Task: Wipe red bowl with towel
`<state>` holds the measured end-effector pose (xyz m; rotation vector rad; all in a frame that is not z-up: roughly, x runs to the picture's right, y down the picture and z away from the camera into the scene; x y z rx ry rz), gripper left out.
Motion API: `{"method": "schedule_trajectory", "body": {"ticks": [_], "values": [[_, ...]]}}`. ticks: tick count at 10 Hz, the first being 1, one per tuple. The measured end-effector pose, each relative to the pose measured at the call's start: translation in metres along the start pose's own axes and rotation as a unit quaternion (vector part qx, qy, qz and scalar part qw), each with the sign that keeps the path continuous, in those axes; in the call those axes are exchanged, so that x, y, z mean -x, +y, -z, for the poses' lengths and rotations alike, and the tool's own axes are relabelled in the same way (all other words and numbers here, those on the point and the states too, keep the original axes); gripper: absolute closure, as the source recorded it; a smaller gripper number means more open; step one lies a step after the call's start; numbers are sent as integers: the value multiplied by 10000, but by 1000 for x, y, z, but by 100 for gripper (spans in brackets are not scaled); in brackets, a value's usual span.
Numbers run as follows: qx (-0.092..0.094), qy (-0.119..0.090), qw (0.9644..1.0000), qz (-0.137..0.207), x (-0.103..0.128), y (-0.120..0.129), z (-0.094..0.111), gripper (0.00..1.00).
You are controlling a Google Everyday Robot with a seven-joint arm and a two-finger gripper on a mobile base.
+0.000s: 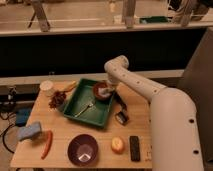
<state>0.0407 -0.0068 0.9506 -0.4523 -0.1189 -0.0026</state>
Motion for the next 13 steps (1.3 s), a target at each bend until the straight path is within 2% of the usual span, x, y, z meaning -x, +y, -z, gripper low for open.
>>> {"method": "schedule_trajectory", "body": {"ticks": [3,5,8,10,13], "values": [[-81,-65,9999,56,28,-16,-3,100],[-78,-244,9995,160,56,-21,-11,100],[-35,-543,9980,318,77,-17,-21,100],[35,-671,9972,316,71,-8,-20,100],[183,-730,9969,245,42,18,-11,100]]}}
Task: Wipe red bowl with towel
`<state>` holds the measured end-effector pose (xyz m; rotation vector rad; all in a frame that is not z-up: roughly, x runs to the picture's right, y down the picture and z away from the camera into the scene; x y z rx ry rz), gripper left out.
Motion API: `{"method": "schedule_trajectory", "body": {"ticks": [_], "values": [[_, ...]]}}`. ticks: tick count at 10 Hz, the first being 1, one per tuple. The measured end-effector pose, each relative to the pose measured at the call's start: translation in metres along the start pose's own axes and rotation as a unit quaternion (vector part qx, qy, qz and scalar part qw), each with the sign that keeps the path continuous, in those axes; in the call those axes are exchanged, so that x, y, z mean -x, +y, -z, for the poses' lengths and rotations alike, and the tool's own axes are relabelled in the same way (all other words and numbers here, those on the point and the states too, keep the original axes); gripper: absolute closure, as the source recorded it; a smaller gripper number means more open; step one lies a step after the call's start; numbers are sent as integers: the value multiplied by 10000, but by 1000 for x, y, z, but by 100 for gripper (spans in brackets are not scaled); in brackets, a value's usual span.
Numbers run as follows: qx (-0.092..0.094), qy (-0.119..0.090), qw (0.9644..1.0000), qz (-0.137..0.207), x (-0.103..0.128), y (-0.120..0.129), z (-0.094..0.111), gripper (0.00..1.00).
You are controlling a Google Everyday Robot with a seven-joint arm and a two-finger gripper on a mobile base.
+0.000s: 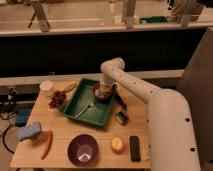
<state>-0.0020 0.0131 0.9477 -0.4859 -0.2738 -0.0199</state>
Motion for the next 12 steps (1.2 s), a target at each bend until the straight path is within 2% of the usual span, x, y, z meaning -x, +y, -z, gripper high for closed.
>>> {"method": "schedule_trajectory", "body": {"ticks": [1,3,7,12], "values": [[36,45,10000,-71,-14,6,4,100],[31,162,9997,-163,-26,8,6,100],[-144,316,9990,-274,-38,-9,6,100],[-241,422,9978,-442,-34,-36,-24,100]]}}
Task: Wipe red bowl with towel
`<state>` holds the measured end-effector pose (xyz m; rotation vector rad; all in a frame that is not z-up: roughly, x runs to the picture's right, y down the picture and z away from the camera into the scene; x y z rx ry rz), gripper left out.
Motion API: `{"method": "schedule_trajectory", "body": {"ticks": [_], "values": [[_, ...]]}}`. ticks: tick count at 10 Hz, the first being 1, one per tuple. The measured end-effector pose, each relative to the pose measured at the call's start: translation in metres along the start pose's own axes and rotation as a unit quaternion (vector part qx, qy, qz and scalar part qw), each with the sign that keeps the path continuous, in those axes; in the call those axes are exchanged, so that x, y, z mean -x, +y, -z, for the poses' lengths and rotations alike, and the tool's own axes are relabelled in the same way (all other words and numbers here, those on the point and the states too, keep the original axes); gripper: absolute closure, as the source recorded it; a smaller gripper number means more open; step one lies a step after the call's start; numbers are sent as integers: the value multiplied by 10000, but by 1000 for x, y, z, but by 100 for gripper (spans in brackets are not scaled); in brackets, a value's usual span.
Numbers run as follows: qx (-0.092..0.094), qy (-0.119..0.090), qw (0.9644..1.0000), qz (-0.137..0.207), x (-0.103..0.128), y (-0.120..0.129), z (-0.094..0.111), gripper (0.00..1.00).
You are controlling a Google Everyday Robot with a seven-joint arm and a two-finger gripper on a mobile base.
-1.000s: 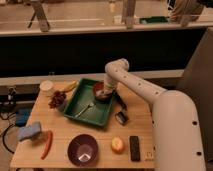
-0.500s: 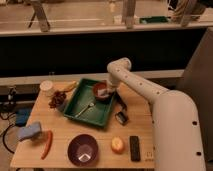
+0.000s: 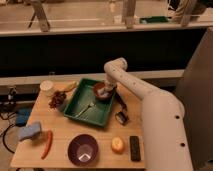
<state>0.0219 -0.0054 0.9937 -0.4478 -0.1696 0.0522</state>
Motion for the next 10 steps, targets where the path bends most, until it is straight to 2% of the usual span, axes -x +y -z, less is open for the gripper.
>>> {"method": "schedule_trajectory", "body": {"ticks": [2,5,7,10], "values": [[-60,-40,10000,22,6,-5,1,100],[-40,-458,9987,211,28,-2,8,100],[49,-732,9967,345,38,8,14,100],[286,-1086,9918,603,54,33,17,100]]}}
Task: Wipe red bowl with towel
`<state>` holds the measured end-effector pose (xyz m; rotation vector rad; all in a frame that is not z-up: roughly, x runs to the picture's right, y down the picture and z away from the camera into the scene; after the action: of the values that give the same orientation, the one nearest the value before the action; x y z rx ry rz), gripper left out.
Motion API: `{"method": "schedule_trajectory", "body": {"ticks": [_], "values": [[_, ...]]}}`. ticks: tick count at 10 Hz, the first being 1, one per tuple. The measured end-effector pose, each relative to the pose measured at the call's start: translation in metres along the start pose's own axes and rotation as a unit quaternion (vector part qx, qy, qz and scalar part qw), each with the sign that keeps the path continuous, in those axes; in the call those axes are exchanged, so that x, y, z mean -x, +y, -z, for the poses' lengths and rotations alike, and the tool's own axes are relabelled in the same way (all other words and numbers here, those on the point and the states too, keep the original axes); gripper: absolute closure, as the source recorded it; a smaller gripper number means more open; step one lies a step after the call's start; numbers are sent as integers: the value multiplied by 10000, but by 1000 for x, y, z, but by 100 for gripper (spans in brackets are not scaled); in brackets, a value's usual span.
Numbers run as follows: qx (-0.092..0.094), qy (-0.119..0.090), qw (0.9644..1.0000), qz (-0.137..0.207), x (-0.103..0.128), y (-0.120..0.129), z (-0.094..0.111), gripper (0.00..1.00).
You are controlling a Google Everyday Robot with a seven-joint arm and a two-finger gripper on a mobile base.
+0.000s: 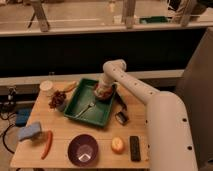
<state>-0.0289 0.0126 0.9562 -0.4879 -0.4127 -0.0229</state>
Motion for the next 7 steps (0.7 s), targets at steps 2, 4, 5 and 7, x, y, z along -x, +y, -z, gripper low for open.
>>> {"method": "schedule_trajectory", "body": {"ticks": [2,4,5,7], "values": [[40,-61,10000,22,-7,9,4,100],[-1,83,10000,22,-26,13,15,100],[-26,167,9999,17,-35,13,19,100],[-87,489,9988,-18,-52,12,27,100]]}}
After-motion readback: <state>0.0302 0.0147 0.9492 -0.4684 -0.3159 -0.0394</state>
